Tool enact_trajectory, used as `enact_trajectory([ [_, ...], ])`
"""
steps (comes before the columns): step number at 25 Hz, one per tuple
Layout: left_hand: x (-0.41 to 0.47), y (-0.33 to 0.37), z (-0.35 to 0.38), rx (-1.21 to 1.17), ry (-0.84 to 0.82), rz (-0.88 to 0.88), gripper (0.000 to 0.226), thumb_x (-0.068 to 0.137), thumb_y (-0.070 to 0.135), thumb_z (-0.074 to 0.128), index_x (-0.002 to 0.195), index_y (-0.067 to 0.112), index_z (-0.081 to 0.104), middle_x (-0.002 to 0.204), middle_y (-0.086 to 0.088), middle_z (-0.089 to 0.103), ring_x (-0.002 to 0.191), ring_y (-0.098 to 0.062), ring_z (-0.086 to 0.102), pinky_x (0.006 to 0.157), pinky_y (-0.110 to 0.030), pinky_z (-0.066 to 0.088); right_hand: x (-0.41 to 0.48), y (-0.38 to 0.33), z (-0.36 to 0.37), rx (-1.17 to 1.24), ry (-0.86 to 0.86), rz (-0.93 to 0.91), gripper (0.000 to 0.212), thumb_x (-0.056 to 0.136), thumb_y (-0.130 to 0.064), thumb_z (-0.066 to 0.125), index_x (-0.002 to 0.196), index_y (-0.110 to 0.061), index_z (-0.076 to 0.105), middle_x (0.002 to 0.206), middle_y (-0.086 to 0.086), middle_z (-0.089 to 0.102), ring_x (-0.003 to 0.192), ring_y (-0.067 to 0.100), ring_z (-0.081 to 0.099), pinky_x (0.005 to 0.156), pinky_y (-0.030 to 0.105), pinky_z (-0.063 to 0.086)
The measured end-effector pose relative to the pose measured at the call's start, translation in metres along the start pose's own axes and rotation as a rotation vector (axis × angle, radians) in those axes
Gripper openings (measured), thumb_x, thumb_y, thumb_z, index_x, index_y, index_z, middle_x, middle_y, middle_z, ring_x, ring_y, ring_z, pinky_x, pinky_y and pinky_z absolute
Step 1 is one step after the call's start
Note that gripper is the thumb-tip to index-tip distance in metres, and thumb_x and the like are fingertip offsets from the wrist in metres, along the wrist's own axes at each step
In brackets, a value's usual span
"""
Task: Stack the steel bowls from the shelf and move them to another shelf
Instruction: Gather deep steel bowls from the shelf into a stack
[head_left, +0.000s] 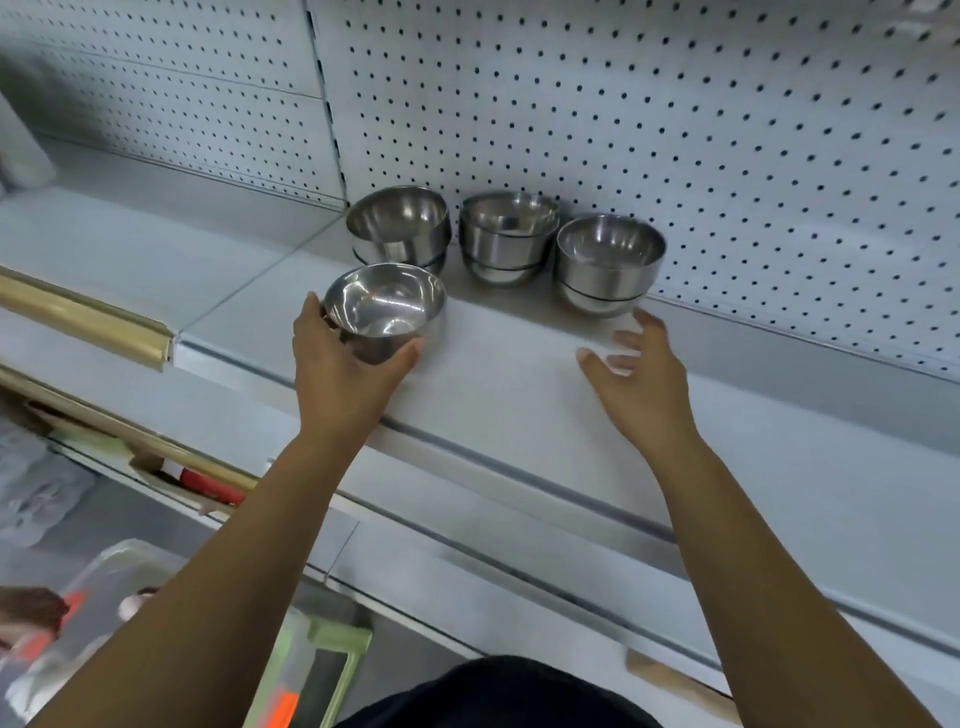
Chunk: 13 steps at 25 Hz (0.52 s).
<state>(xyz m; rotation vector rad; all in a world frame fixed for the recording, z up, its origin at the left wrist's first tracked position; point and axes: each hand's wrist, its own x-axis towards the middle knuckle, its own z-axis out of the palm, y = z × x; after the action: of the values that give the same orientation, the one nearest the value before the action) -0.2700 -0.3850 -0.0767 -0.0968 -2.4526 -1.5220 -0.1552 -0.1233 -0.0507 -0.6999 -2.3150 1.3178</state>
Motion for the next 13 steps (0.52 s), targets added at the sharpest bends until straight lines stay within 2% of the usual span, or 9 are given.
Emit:
enact_trajectory([
  [3, -0.003, 0.003, 0.006, -0.047, -0.045, 0.006, 0.125, 0.065, 0.045, 0.094, 0.16, 0.018, 0.017, 0.148, 0.008, 0.046, 0.133, -0.01, 0.047, 0.106, -0.025, 0.041, 0.032, 0.001, -0.002, 0.043, 0.117, -0.077, 0.081, 0.092, -0.039, 0.079, 0.158, -0.029, 0.033, 0.153, -0.001, 0.046, 0.128, 0.02, 0.057, 0.106, 0.039, 0.051],
  [6, -0.013, 0.011, 0.023, -0.084, -0.142, 0.061, 0.124, 0.066, 0.04, 0.094, 0.16, 0.021, 0.016, 0.142, 0.016, 0.044, 0.128, -0.007, 0.048, 0.097, -0.013, 0.039, 0.057, 0.006, -0.002, 0.029, 0.133, -0.132, 0.079, 0.087, -0.048, 0.08, 0.153, -0.036, 0.038, 0.152, -0.003, 0.043, 0.136, 0.017, 0.048, 0.111, 0.039, 0.046],
  [7, -0.016, 0.012, 0.029, -0.099, -0.177, 0.074, 0.124, 0.066, 0.042, 0.093, 0.16, 0.023, 0.015, 0.143, 0.017, 0.043, 0.129, -0.008, 0.049, 0.099, -0.014, 0.04, 0.065, 0.007, -0.002, 0.02, 0.125, -0.125, 0.079, 0.087, -0.05, 0.08, 0.152, -0.036, 0.039, 0.151, -0.004, 0.043, 0.137, 0.015, 0.046, 0.109, 0.035, 0.045],
  [10, -0.021, 0.011, 0.035, -0.114, -0.253, 0.092, 0.121, 0.063, 0.057, 0.088, 0.158, 0.032, 0.017, 0.148, 0.018, 0.044, 0.136, -0.012, 0.047, 0.113, -0.035, 0.043, 0.083, 0.008, 0.003, -0.007, 0.095, -0.105, 0.073, 0.087, -0.053, 0.078, 0.15, -0.037, 0.043, 0.158, -0.002, 0.037, 0.135, 0.01, 0.044, 0.096, 0.024, 0.038],
  [13, -0.021, 0.01, 0.032, -0.062, -0.285, 0.11, 0.104, 0.063, 0.069, 0.084, 0.149, 0.045, 0.03, 0.142, 0.026, 0.048, 0.131, -0.016, 0.053, 0.108, -0.048, 0.049, 0.102, 0.007, 0.007, -0.029, 0.112, -0.117, 0.059, 0.09, -0.051, 0.076, 0.142, -0.031, 0.054, 0.155, 0.001, 0.041, 0.124, 0.008, 0.047, 0.093, 0.022, 0.037],
])
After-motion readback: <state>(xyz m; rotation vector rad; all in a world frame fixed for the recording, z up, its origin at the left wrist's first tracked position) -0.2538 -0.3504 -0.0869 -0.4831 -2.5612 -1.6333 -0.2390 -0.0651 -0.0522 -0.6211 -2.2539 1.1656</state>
